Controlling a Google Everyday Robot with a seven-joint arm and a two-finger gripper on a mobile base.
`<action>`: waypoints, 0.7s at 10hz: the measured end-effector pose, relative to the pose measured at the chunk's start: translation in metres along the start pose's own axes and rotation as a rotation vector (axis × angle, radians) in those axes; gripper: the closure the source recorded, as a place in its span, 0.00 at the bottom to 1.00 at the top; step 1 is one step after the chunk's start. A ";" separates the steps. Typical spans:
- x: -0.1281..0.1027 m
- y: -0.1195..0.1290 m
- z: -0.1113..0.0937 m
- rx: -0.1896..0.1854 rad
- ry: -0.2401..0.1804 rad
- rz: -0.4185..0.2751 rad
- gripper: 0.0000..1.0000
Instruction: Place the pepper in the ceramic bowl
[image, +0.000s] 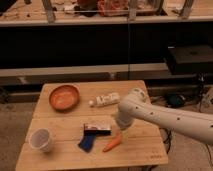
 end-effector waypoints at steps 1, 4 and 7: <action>-0.002 0.000 0.002 -0.001 0.000 -0.014 0.20; -0.007 -0.001 0.008 -0.005 -0.002 -0.050 0.20; -0.010 0.000 0.012 -0.007 -0.002 -0.087 0.20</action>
